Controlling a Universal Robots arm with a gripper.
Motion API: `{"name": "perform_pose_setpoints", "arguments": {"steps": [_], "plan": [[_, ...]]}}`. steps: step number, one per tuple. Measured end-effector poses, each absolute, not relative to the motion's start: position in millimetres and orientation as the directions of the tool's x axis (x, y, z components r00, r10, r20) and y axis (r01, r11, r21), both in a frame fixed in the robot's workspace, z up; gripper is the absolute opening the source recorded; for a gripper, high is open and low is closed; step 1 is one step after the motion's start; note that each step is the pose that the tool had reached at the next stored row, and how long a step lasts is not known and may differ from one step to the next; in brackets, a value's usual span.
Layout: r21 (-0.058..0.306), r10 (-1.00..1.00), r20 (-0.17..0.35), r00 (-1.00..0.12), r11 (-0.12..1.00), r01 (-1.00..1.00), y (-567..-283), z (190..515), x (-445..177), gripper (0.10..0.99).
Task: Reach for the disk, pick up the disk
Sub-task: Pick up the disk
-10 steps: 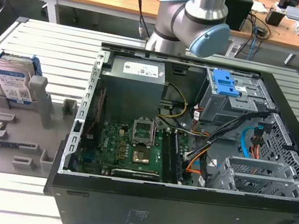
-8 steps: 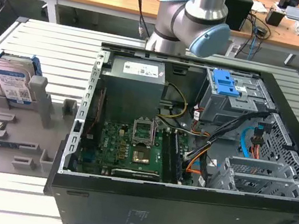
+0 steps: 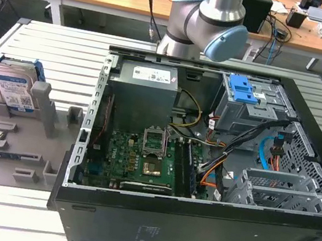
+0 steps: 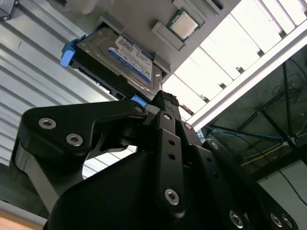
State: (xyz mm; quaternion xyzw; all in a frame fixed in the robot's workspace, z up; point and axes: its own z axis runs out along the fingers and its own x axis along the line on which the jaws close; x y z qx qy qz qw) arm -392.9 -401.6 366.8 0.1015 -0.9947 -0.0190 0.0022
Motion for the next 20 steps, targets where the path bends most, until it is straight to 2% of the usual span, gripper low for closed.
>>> {"name": "perform_pose_setpoints", "arguments": {"steps": [20], "plan": [[0.038, -0.445, 0.0, -0.895, 0.895, -0.445, -401.6, 366.8, -392.9, 0.106]]}}
